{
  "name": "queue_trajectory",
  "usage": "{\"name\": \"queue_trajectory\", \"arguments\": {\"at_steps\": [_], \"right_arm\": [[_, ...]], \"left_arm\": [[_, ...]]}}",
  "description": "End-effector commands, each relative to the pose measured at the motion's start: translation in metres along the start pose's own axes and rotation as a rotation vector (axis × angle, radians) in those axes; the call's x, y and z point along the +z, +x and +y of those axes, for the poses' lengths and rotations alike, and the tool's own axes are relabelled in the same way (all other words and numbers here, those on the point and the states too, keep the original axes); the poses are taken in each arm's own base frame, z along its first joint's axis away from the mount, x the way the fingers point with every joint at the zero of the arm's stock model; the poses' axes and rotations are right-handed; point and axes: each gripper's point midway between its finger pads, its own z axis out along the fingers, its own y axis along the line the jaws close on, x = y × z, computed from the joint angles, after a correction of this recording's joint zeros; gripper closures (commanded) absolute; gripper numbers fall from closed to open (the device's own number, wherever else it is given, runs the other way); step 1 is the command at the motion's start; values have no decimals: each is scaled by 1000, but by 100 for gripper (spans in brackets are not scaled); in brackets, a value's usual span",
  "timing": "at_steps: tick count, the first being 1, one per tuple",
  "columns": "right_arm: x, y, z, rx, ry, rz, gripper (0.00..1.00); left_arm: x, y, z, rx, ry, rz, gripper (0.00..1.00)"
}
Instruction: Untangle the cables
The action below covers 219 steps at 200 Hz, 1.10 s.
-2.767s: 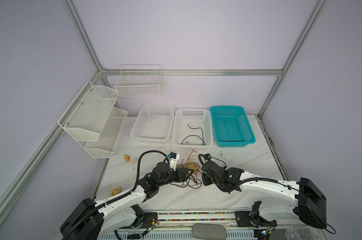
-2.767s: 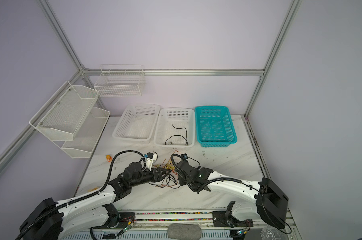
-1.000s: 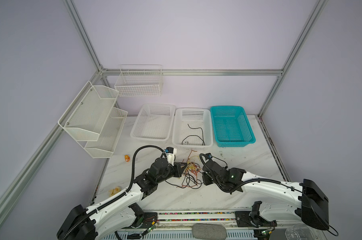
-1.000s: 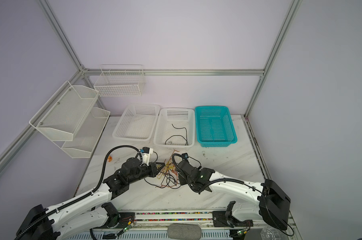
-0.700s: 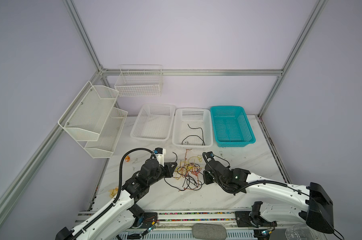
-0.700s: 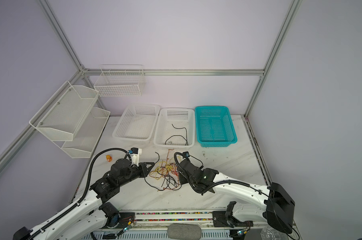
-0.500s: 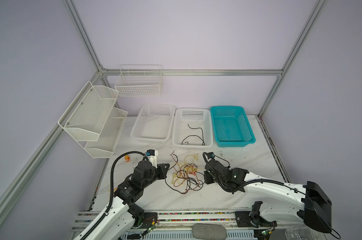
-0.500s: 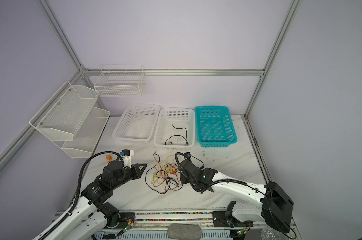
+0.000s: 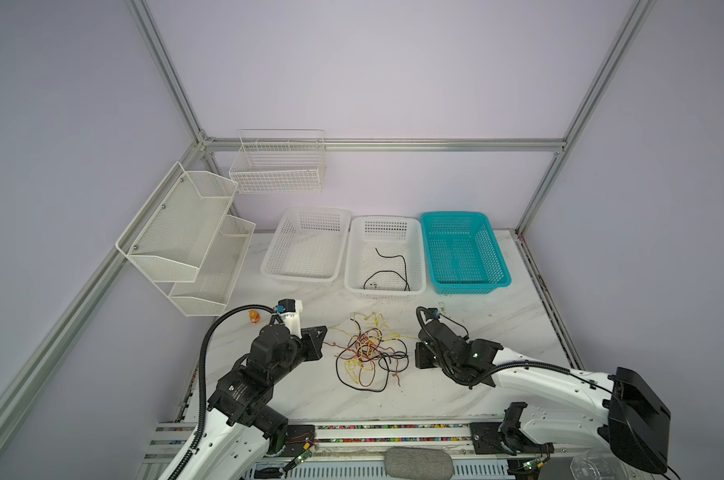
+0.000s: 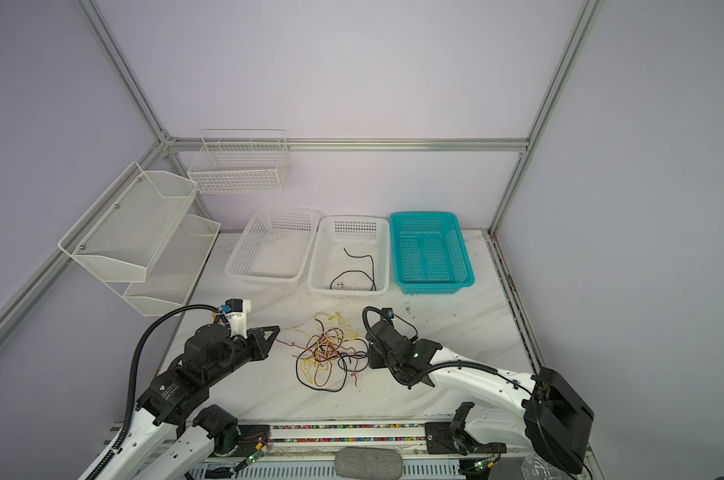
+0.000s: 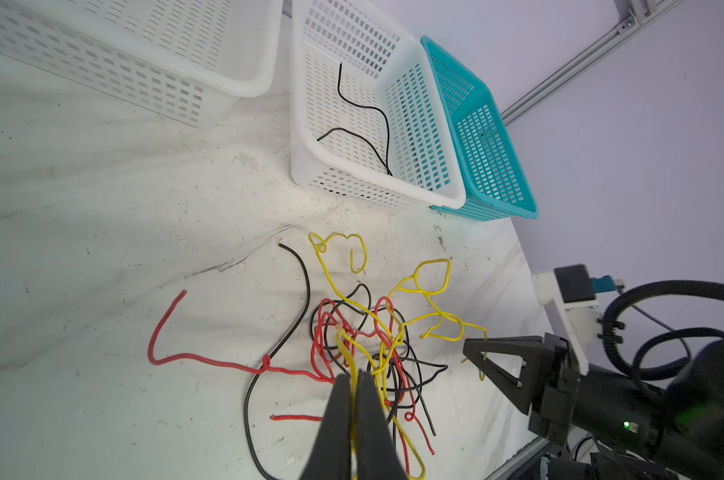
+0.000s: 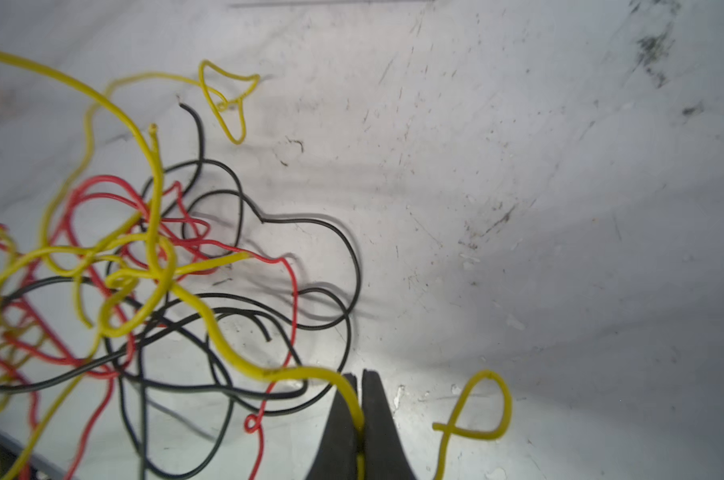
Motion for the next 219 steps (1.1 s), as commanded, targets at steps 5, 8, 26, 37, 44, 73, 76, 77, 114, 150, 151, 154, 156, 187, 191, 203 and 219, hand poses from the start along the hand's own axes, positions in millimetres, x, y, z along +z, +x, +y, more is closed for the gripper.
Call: {"name": "queue_trajectory", "arguments": {"at_steps": [5, 8, 26, 37, 44, 73, 76, 77, 114, 150, 151, 154, 156, 187, 191, 203, 219], "right_arm": [[-18, -36, 7, 53, -61, -170, 100], [-17, -38, 9, 52, -67, -174, 100], [-7, -44, 18, 25, -70, -169, 100], [0, -48, 26, 9, -82, -173, 100], [4, -51, 32, 2, -98, -180, 100], [9, -71, 58, -29, -179, -242, 100], [9, -73, 60, -34, -184, -251, 100], [9, -74, 61, -36, -186, -253, 100], [20, -78, 84, -71, -278, -247, 100], [16, -59, 105, -69, -461, -203, 100], [16, -58, 106, -69, -466, -200, 100], [15, -57, 108, -70, -481, -197, 100], [14, -56, 109, -70, -493, -195, 100], [-3, -61, 117, -66, -560, -218, 100], [-4, -62, 117, -65, -557, -223, 100], [-6, -65, 118, -77, -545, -224, 100], [-3, -65, 118, -97, -525, -214, 100]], "left_arm": [[-4, -19, -30, 13, 128, -50, 100], [-3, -18, -31, 12, 135, -47, 100], [1, -14, -37, 5, 188, -33, 100], [3, -11, -40, 3, 214, -25, 100], [6, -9, -41, 1, 226, -16, 100], [12, 0, -40, 3, 241, 13, 100], [12, 1, -41, 4, 244, 15, 100], [12, 1, -41, 6, 245, 15, 100], [15, 11, -39, 11, 280, 22, 100], [22, 24, -28, -12, 274, 28, 100], [22, 24, -28, -13, 273, 29, 100], [24, 26, -26, -15, 268, 33, 100], [24, 26, -25, -15, 268, 32, 100], [31, 29, -19, -14, 238, 42, 100], [31, 29, -19, -14, 235, 42, 100], [29, 25, -22, -15, 235, 44, 78], [24, 16, -31, -14, 250, 35, 56]]}}
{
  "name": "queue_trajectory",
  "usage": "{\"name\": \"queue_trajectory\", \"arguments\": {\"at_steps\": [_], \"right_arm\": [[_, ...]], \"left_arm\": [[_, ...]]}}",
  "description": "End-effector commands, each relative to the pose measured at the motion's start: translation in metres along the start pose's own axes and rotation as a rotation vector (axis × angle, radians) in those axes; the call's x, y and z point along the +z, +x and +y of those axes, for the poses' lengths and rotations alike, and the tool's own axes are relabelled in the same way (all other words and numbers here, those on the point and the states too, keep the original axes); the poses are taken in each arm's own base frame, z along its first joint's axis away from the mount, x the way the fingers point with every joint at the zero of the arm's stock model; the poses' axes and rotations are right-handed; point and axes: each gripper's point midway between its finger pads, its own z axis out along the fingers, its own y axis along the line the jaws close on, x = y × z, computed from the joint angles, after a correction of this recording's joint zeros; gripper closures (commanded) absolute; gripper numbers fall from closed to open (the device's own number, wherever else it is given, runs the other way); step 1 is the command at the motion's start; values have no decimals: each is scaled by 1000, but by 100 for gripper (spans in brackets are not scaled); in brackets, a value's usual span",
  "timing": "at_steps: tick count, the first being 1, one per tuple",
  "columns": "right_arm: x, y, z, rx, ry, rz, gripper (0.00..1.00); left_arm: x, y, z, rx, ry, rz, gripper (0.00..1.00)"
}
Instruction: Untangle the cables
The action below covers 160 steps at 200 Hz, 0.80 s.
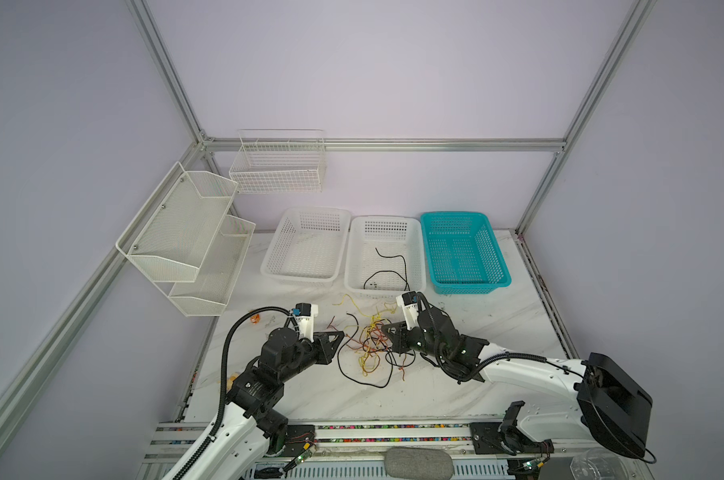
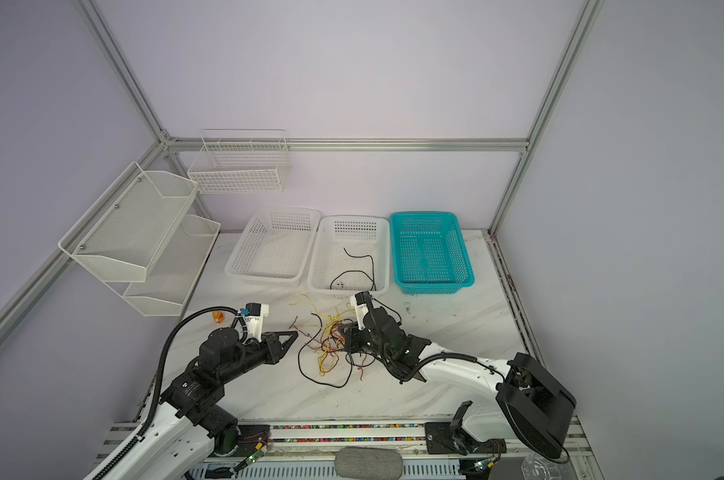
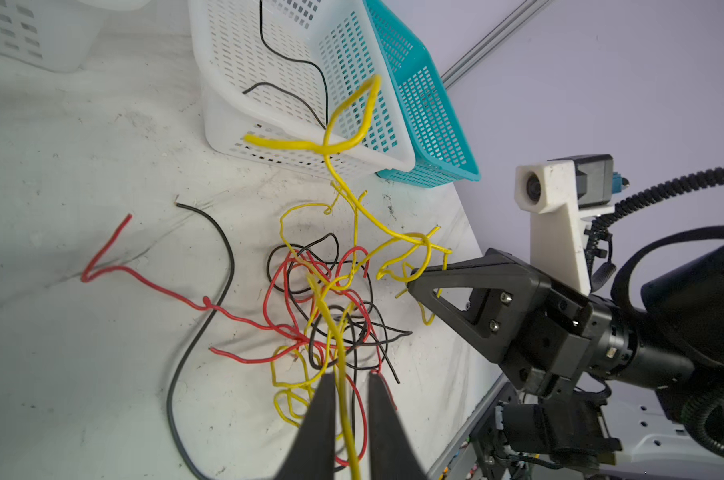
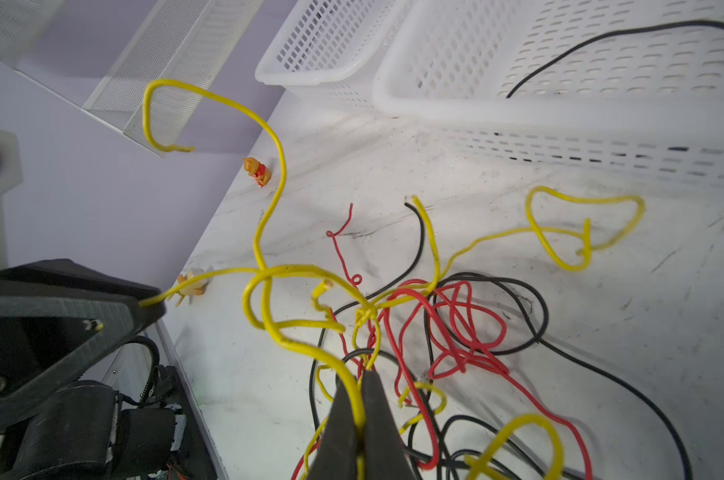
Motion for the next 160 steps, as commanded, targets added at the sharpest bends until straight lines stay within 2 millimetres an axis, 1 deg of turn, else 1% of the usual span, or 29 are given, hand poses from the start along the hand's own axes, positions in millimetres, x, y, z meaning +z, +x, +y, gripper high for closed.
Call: {"name": "queue_trajectory", "arguments": {"at_steps": [1, 23, 35, 44, 64, 77, 105, 120, 137, 160], "right_arm": [[-4, -22, 18, -25, -49, -53, 100], [-1, -21, 15, -39, -27, -39, 100], [0, -20, 13, -42, -12, -30, 100], [0, -20, 14, -48, -10, -25, 100], [-2, -22, 17, -56, -12, -25, 100], [-3, -23, 21, -60, -19, -24, 100], [-3, -24, 33, -67, -39, -12, 100], [-4, -22, 41, -73, -53, -1, 100], [-5, -19, 49, -81, -67, 8, 100], [-6, -16, 54, -91, -80, 24, 100]], "left_arm": [[-4, -16, -16, 10, 44, -33, 55], [-11, -26, -30, -20, 60, -36, 37], [-16, -32, -41, -53, 84, -30, 31], [-19, -36, -52, -68, 119, -30, 29], [-22, -41, -71, -63, 159, -31, 28], [-17, -38, -76, -46, 165, -17, 28], [5, -25, -76, -16, 144, 33, 29], [16, -22, -75, 13, 142, 44, 30], [25, -24, -71, 51, 117, 38, 33], [32, -32, -64, 115, 59, 14, 37]]}}
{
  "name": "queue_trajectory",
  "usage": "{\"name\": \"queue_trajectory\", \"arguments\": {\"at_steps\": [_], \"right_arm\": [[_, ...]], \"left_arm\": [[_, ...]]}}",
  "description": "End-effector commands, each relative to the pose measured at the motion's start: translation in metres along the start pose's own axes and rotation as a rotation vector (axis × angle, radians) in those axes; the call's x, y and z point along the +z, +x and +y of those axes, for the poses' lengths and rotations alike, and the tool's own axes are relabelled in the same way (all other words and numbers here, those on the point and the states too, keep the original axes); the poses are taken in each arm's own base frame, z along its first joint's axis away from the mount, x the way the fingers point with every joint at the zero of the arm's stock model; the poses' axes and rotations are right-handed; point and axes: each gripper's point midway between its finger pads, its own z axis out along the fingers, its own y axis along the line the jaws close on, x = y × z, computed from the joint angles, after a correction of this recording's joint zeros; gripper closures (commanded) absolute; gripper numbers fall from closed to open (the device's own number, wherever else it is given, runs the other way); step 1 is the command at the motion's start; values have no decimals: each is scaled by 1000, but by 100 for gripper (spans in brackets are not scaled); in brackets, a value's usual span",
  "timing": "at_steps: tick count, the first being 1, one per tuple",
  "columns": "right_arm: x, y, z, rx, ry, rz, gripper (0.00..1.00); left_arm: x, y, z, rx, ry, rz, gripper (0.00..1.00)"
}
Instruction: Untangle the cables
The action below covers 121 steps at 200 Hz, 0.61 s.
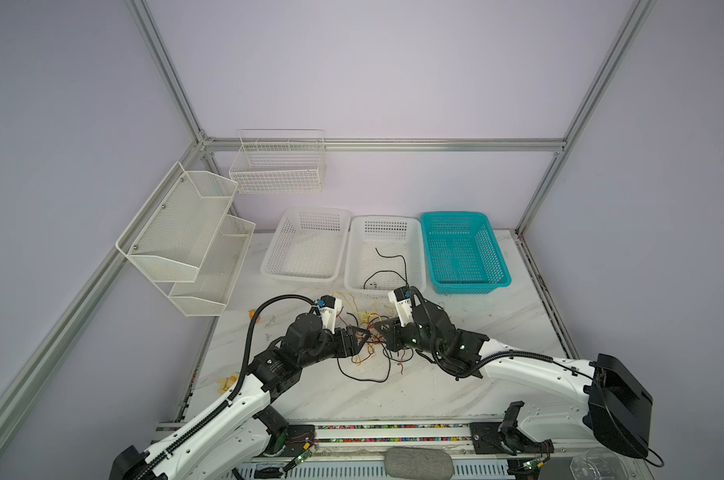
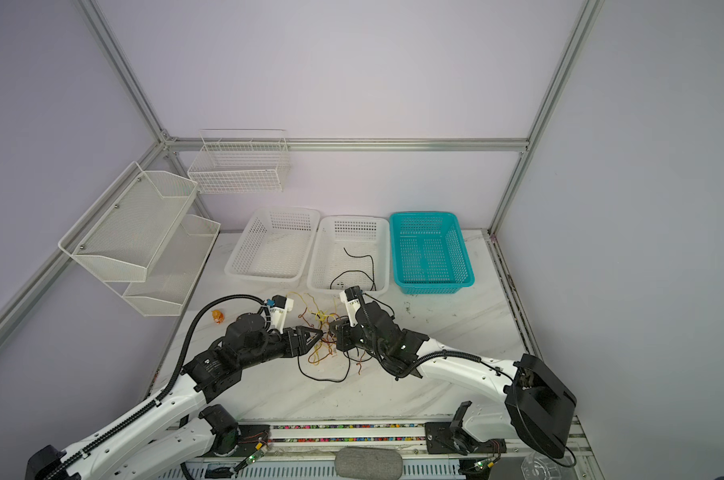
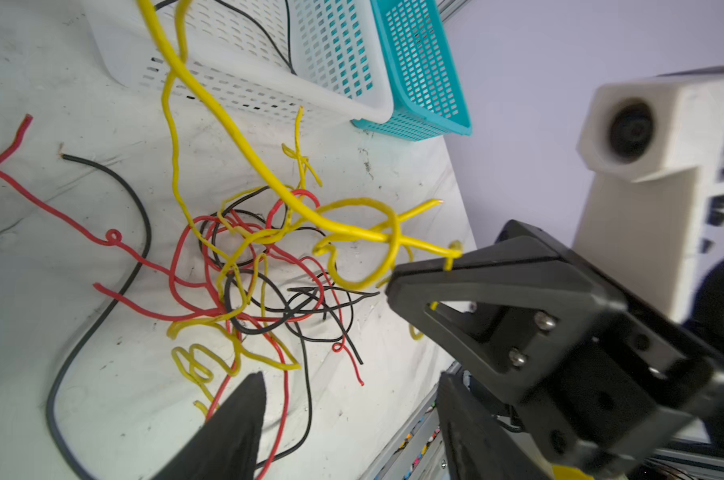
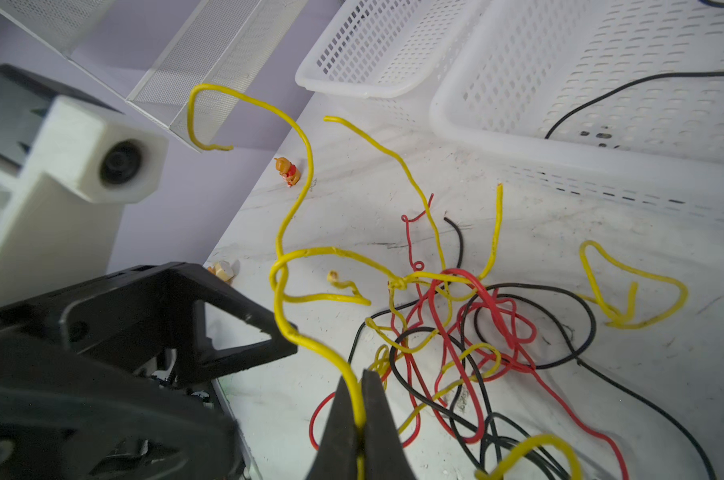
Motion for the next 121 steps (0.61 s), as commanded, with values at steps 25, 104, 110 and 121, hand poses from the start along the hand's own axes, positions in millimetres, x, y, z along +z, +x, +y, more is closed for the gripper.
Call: {"name": "queue_trajectory", "arguments": {"at_steps": [25, 104, 110, 121], "right_arm": [[-4, -5, 17, -27, -40, 2, 100], [-2, 5, 30, -41, -84, 37, 100], [-2, 5, 31, -42, -85, 37, 100], [-2, 5, 31, -42, -86, 36, 100]], "left_arm": [[-11, -57, -27, 170, -18, -193, 37], [-11, -60, -33, 194, 52, -263, 54], [-11, -59, -33, 195, 51, -260, 56], [-9, -58, -32, 191, 51, -254, 58]]}}
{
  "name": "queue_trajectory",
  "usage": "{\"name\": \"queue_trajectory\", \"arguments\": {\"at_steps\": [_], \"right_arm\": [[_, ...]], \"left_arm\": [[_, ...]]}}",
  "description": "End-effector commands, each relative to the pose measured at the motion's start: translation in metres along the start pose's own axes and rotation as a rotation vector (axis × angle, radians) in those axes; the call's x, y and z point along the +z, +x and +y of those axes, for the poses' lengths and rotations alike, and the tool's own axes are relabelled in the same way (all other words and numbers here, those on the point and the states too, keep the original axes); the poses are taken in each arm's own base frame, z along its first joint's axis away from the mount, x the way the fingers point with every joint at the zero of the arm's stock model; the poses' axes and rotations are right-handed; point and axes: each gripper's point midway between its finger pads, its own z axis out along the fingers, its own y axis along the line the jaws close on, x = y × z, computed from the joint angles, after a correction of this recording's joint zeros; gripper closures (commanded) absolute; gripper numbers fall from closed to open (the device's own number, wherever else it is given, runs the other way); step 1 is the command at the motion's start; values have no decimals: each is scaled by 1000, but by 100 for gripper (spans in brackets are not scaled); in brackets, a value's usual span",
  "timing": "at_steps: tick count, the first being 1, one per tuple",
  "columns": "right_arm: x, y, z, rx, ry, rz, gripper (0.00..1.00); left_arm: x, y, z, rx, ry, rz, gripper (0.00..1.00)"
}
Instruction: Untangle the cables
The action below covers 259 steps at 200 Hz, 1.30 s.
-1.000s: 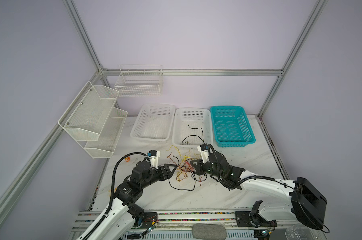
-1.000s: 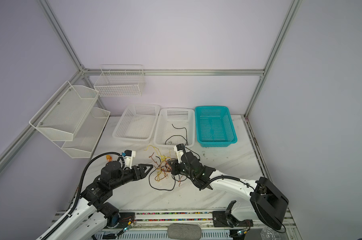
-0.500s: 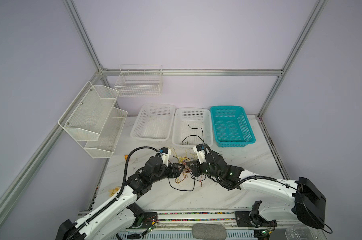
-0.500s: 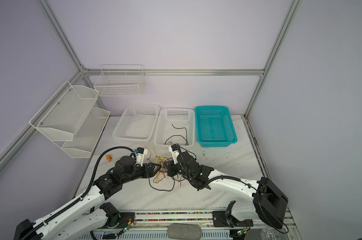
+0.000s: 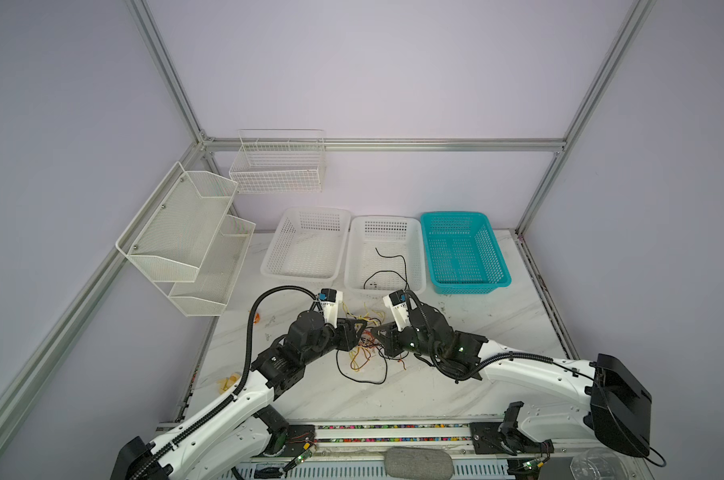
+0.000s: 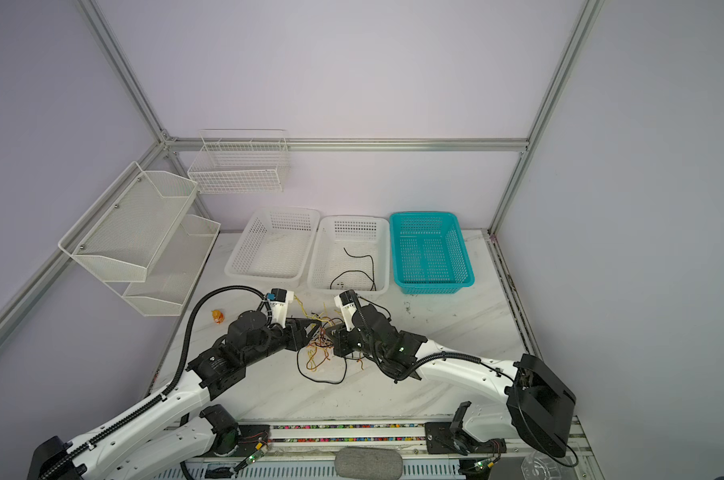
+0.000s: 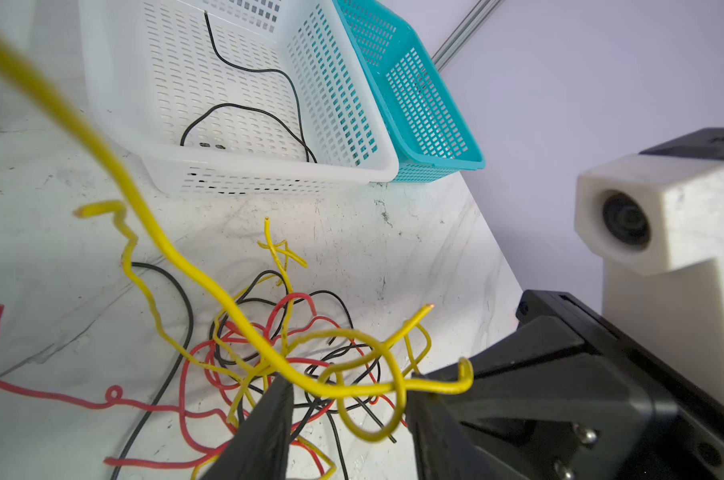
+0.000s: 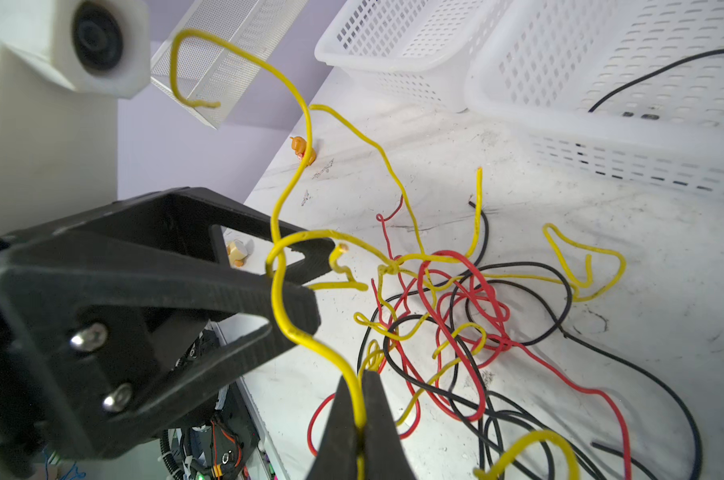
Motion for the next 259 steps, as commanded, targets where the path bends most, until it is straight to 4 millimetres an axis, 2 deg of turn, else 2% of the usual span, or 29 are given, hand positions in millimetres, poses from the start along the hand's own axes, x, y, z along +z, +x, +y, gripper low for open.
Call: {"name": "queue_trajectory", "arguments": {"at_steps": [1, 113, 153, 187, 220, 259], "right_arm": [[-2, -6, 18, -28, -50, -7, 100], [-6, -10, 23, -35, -52, -17, 100], [-7, -12, 20, -25, -33, -29, 100], [-5, -16, 4, 23, 59, -57, 100], [-6, -27, -22, 77, 193, -105, 100], [-10, -33, -71, 188, 298, -110, 100]], "left_arm": [[-8, -33, -23, 32, 70, -115, 58], [-10, -29, -15, 50, 30, -112, 84], [-10, -29, -16, 55, 34, -104, 97], [-13, -21, -21, 49, 69, -68, 100], [-20, -8, -25, 36, 101, -13, 100], [-41, 1, -25, 38, 106, 7, 100]]}}
